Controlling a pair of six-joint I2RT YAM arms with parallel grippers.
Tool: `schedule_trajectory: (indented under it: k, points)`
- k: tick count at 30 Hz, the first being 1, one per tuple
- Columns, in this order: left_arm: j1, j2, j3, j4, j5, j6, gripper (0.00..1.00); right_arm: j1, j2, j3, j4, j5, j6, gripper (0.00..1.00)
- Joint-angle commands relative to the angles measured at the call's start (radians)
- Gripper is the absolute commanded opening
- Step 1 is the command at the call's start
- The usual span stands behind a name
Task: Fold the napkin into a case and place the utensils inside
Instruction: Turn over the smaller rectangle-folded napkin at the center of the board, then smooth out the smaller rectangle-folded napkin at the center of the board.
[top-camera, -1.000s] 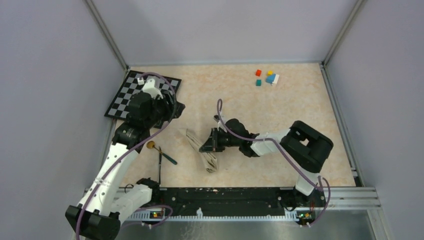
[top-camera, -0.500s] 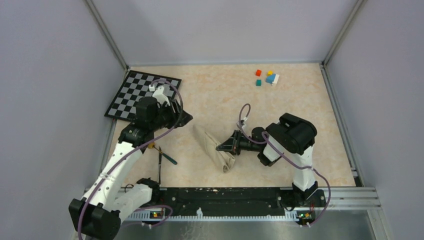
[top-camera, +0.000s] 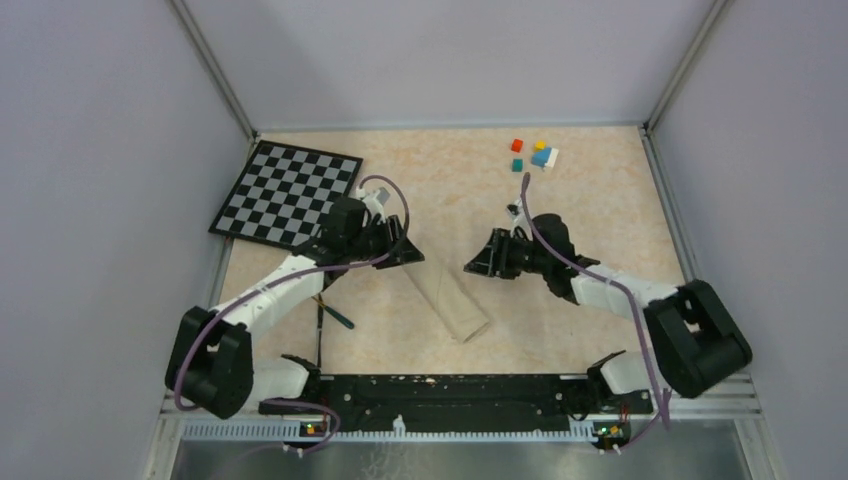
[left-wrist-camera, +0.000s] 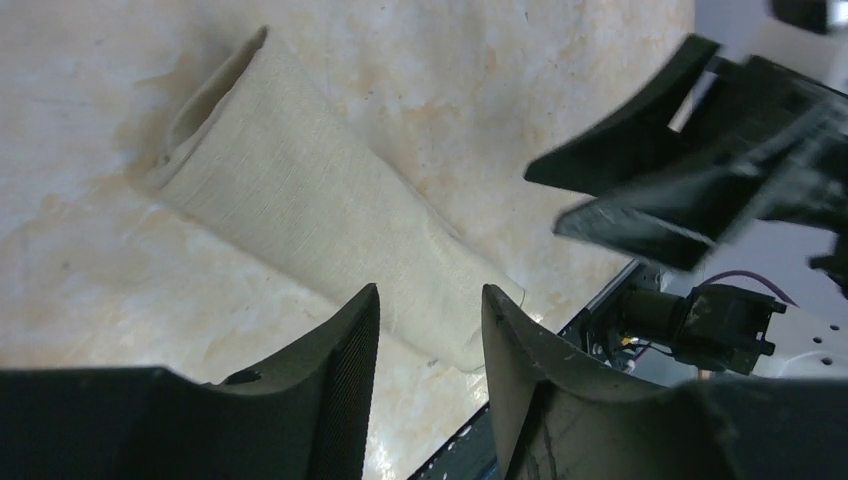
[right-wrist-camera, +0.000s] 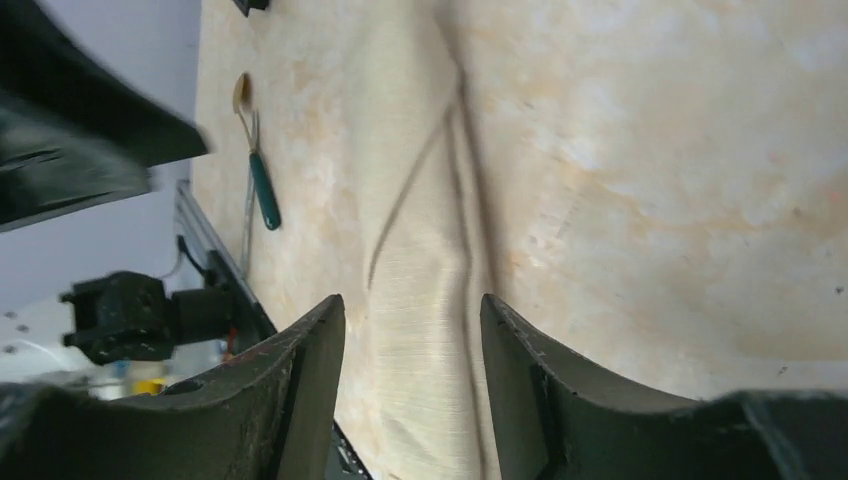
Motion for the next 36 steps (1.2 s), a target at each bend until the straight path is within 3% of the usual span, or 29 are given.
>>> schedule_trajectory:
  k: [1, 5, 8, 14, 18, 24, 28, 36]
  points:
    - [-0.045, 0.115, -0.011, 0.246, 0.015, -0.069, 0.46, 0.146, -0.152, 0.116, -0.488, 0.184, -0.251, 0.51]
    - [-0.051, 0.249, -0.005, 0.343, -0.051, -0.083, 0.42, 0.298, -0.145, 0.117, -0.469, 0.127, -0.178, 0.36]
    - [-0.051, 0.382, 0.031, 0.387, -0.106, -0.061, 0.40, 0.334, -0.139, 0.068, -0.446, 0.168, -0.152, 0.26]
    - [-0.031, 0.626, 0.166, 0.365, -0.178, -0.008, 0.35, 0.318, -0.088, 0.011, -0.499, 0.538, -0.198, 0.16]
    - [-0.036, 0.563, 0.162, 0.330, -0.155, 0.022, 0.38, 0.328, -0.104, 0.056, -0.577, 0.611, -0.220, 0.16]
    - [-0.032, 0.456, 0.207, 0.254, -0.078, 0.041, 0.48, 0.337, -0.234, 0.145, -0.635, 0.458, -0.227, 0.24]
    - [-0.017, 0.541, 0.273, 0.258, -0.073, 0.030, 0.48, 0.334, -0.169, 0.172, -0.552, 0.392, -0.200, 0.28]
    - [0.010, 0.788, 0.452, 0.231, -0.103, 0.067, 0.46, 0.335, -0.038, 0.087, -0.428, 0.514, -0.199, 0.27]
